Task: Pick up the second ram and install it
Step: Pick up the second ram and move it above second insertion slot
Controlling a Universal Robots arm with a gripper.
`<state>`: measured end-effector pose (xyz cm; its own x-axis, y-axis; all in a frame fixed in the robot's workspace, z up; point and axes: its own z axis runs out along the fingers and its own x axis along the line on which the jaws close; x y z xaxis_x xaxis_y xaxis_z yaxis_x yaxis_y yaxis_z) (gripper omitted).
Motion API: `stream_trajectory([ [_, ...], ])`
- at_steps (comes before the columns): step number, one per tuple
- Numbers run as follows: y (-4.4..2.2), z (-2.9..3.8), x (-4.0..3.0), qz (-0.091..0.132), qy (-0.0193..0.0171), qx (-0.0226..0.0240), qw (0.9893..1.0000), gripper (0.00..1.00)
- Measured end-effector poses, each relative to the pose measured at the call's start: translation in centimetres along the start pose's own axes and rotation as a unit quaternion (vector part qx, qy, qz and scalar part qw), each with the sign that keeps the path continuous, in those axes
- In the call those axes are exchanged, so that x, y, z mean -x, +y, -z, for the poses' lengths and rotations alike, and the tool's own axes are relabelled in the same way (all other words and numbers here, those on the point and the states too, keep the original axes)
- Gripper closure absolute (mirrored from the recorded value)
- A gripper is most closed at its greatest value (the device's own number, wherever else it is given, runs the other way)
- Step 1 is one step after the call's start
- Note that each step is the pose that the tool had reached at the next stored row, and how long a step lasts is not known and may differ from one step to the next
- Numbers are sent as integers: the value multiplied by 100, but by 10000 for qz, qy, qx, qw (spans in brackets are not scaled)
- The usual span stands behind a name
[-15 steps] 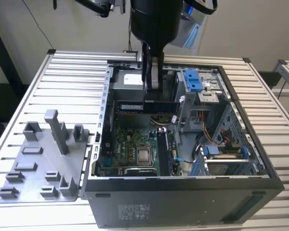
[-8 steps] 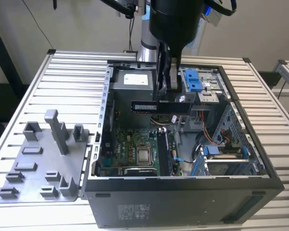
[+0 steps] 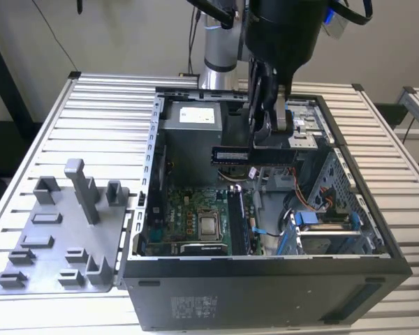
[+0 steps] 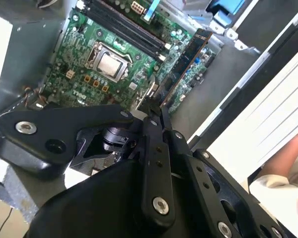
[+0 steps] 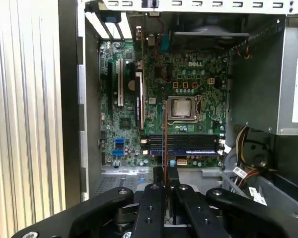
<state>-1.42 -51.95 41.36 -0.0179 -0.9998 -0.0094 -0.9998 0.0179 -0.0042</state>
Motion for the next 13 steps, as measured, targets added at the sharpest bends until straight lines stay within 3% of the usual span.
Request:
stream_trajectory([
  [6,-185,0,3,0,1,2,10000,86],
  [13,-198,-1,4,0,0,2,10000,86],
])
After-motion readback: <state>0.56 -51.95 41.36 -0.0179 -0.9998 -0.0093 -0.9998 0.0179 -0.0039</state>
